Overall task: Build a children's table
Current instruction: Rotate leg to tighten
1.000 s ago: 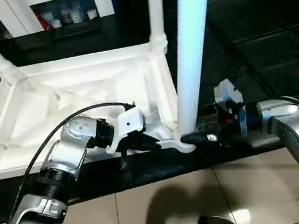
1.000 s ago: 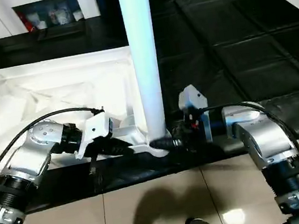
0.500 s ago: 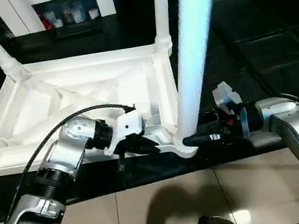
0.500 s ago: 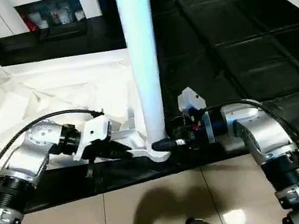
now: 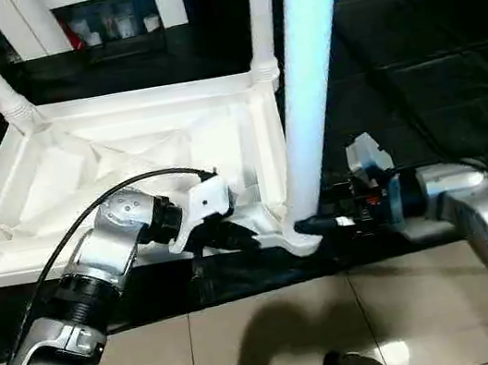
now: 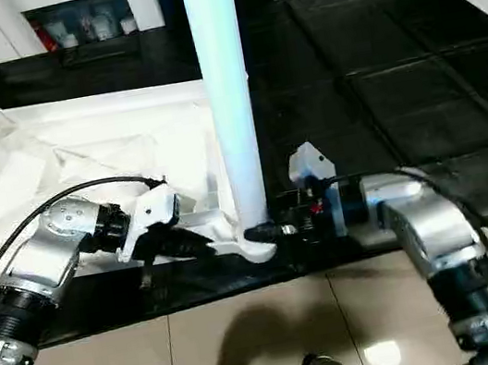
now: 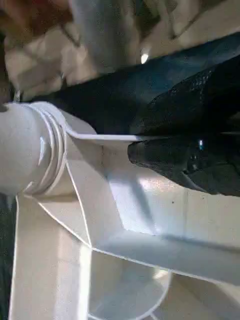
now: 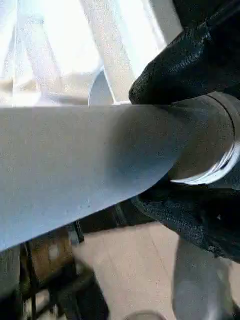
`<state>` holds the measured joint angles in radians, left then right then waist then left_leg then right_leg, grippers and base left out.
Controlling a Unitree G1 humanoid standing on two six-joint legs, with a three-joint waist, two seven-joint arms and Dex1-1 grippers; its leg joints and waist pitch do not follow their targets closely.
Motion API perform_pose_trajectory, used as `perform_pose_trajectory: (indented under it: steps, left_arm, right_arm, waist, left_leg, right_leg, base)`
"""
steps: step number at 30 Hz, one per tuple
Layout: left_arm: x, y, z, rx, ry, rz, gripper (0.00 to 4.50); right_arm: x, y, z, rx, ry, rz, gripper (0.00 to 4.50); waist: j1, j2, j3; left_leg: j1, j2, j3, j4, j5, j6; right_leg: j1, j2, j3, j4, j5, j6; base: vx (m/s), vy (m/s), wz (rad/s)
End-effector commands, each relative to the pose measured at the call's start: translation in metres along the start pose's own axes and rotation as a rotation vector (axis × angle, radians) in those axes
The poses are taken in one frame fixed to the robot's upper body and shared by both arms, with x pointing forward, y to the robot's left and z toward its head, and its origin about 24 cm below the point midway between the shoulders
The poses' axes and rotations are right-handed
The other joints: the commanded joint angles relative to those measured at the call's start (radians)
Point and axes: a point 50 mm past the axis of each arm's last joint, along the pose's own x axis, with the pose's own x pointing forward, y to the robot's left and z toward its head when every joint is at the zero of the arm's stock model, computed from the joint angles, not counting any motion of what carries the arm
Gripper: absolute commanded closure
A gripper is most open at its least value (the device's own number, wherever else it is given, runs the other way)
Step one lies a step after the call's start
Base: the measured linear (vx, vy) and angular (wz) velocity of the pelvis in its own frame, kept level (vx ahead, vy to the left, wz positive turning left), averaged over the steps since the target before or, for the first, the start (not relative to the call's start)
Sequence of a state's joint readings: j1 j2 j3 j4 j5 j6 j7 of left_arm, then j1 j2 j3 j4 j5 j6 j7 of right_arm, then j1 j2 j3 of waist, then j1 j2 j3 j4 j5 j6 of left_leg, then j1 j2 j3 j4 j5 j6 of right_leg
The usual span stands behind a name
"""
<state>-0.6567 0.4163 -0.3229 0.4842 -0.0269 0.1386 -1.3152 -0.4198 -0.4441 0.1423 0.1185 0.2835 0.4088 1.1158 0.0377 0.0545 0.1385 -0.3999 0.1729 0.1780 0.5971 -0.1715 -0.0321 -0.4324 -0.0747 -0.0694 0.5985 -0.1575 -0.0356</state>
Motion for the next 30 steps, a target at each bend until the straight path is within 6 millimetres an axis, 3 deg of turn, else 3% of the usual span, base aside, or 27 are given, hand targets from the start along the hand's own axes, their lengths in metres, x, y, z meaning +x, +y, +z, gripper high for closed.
perform_pose_trajectory:
  steps: [1, 2, 3, 4, 9, 11, 13, 14, 15, 18, 22, 25, 30]
  left_arm:
    - [0.017, 0.004, 0.018, 0.002, -0.062, 0.069, 4.50]
    - [0.022, 0.009, 0.024, -0.033, -0.087, 0.150, 4.50]
    - [0.023, 0.011, 0.026, -0.040, -0.091, 0.167, 4.50]
    - [0.026, 0.014, 0.029, -0.058, -0.100, 0.211, 4.50]
    - [0.041, 0.030, 0.048, -0.159, -0.146, 0.418, 4.50]
    - [0.046, 0.036, 0.056, -0.171, -0.158, 0.510, 4.50]
    - [0.048, 0.037, 0.058, -0.164, -0.159, 0.524, 4.50]
    - [0.049, 0.036, 0.059, -0.156, -0.154, 0.520, 4.50]
    - [0.049, 0.036, 0.059, -0.148, -0.145, 0.514, 4.50]
    - [0.048, 0.033, 0.055, -0.128, -0.120, 0.493, 4.50]
    - [0.041, 0.033, 0.046, -0.105, -0.089, 0.482, 4.50]
    - [0.034, 0.031, 0.037, -0.075, -0.063, 0.437, 4.50]
    - [0.022, 0.021, 0.022, -0.005, -0.045, 0.276, 4.50]
  right_arm:
    - [0.025, 0.006, -0.003, 0.040, -0.004, -0.073, 2.50]
    - [0.034, 0.001, -0.001, 0.074, -0.026, -0.206, 2.51]
    - [0.036, 0.001, -0.001, 0.082, -0.031, -0.230, 2.51]
    - [0.039, -0.002, 0.000, 0.110, -0.039, -0.290, 2.52]
    - [0.056, -0.013, 0.003, 0.191, -0.040, -0.561, 2.53]
    - [0.063, -0.018, 0.006, 0.240, -0.059, -0.664, 2.53]
    - [0.067, -0.017, 0.009, 0.257, -0.087, -0.658, 2.53]
    - [0.067, -0.016, 0.011, 0.240, -0.092, -0.651, 2.18]
    - [0.067, -0.016, 0.011, 0.220, -0.091, -0.647, 2.18]
    - [0.061, -0.016, 0.008, 0.196, -0.080, -0.639, 1.74]
    - [0.045, -0.020, 0.003, 0.172, -0.084, -0.646, 1.48]
    - [0.024, -0.026, 0.000, 0.133, -0.086, -0.640, 1.18]
    - [-0.005, -0.018, 0.003, -0.007, -0.065, -0.383, 0.75]
  waist:
    - [-0.009, -0.012, -0.075]
    - [-0.012, -0.011, -0.075]
    - [-0.024, -0.013, -0.073]
    - [-0.026, -0.018, -0.076]
    - [-0.055, -0.019, -0.080]
    - [-0.058, -0.020, -0.082]
    - [-0.057, -0.020, -0.085]
    - [-0.056, -0.021, -0.085]
    - [-0.055, -0.020, -0.087]
    - [-0.053, -0.017, -0.089]
    - [-0.053, -0.015, -0.091]
    - [-0.052, -0.017, -0.094]
    - [-0.048, -0.015, -0.094]
  left_leg:
    - [0.024, 0.050, -0.016, -0.070, -0.176, 0.079]
    - [0.025, 0.048, -0.017, -0.070, -0.191, 0.072]
    - [0.021, 0.043, -0.022, -0.073, -0.213, 0.041]
    - [0.023, 0.044, -0.023, -0.074, -0.213, 0.039]
    - [0.020, 0.036, -0.018, -0.067, -0.188, 0.056]
    - [0.015, 0.032, -0.015, -0.063, -0.166, 0.071]
    - [0.016, 0.032, -0.015, -0.062, -0.151, 0.085]
    - [0.012, 0.033, -0.015, -0.062, -0.137, 0.098]
    - [0.014, 0.036, -0.015, -0.062, -0.130, 0.110]
    - [0.013, 0.037, -0.015, -0.061, -0.118, 0.123]
    - [0.011, 0.038, -0.015, -0.061, -0.116, 0.135]
    - [0.012, 0.037, -0.014, -0.058, -0.127, 0.135]
    - [0.010, 0.041, -0.014, -0.056, -0.120, 0.165]
  right_leg:
    - [0.064, -0.067, 0.049, -0.078, -0.299, -0.221]
    - [0.062, -0.068, 0.047, -0.081, -0.325, -0.215]
    - [0.065, -0.067, 0.043, -0.085, -0.396, -0.184]
    - [0.066, -0.068, 0.044, -0.086, -0.399, -0.177]
    - [0.063, -0.064, 0.047, -0.087, -0.316, -0.197]
    - [0.066, -0.064, 0.048, -0.089, -0.308, -0.188]
    - [0.065, -0.064, 0.046, -0.090, -0.302, -0.183]
    - [0.069, -0.063, 0.047, -0.088, -0.274, -0.185]
    - [0.067, -0.061, 0.046, -0.084, -0.250, -0.192]
    - [0.070, -0.061, 0.045, -0.080, -0.204, -0.212]
    - [0.075, -0.062, 0.045, -0.076, -0.179, -0.225]
    - [0.078, -0.064, 0.045, -0.079, -0.191, -0.224]
    - [0.081, -0.063, 0.045, -0.073, -0.140, -0.241]
  base:
    - [0.000, 0.000, 0.00]
    - [0.000, 0.000, 0.00]
    - [0.000, 0.000, 0.00]
    - [0.000, 0.000, 0.00]
    - [0.000, 0.000, 0.00]
    - [0.000, 0.000, 0.00]
    - [0.000, 0.000, 0.00]
    - [0.000, 0.000, 0.00]
    - [0.000, 0.000, 0.00]
    - [0.000, 0.000, 0.00]
    - [0.000, 0.000, 0.00]
    - [0.000, 0.000, 0.00]
    - [0.000, 0.000, 0.00]
